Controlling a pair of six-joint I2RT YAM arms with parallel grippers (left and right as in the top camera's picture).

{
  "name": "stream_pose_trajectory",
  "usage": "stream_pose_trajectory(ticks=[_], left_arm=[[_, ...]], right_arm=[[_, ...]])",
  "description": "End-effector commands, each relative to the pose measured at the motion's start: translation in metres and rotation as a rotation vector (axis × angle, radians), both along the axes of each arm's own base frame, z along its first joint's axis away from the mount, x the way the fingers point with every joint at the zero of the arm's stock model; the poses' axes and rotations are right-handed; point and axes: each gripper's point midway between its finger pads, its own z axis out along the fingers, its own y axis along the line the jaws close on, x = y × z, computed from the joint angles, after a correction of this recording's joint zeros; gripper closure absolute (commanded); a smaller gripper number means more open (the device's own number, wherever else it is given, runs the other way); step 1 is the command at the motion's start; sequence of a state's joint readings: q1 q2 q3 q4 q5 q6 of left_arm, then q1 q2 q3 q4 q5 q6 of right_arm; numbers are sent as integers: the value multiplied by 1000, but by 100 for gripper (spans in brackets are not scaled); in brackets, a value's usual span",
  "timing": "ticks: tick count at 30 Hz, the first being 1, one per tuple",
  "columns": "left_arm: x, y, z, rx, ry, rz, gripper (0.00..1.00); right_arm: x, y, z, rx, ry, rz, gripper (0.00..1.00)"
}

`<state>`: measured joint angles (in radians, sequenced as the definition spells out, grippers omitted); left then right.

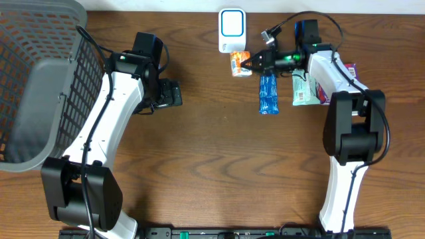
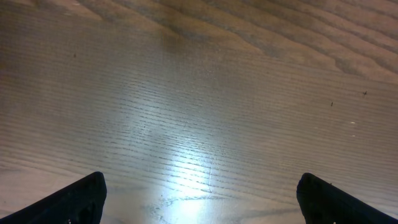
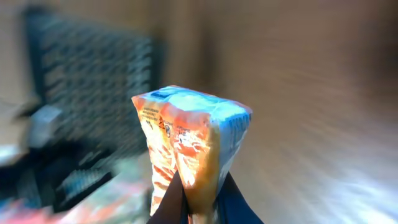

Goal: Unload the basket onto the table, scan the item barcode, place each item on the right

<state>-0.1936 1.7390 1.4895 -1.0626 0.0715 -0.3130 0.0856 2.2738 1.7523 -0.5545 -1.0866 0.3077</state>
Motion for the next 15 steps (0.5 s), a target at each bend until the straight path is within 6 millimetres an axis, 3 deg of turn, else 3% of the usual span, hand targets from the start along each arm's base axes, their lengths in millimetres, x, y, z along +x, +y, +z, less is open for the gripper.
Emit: stream_pose_trajectory(ticks=[1,4,6,9,15], left_arm=[[-1,3,1,15,-3,-10,2],[-1,3,1,15,-3,-10,2],[-1,3,1,15,-3,-10,2],[-1,3,1,15,-3,-10,2],[-1,3,1,15,-3,-10,2]], right_arm=[[50,-43,50,-407,-212,-335,99],[76,-83,83,-798,-446,-546,99],[84,-87,102,-1001,-598,-580,99],[93,-63,115,-1268,-843,-482,99],[118,-6,101,-1528,-1149,-340,99]])
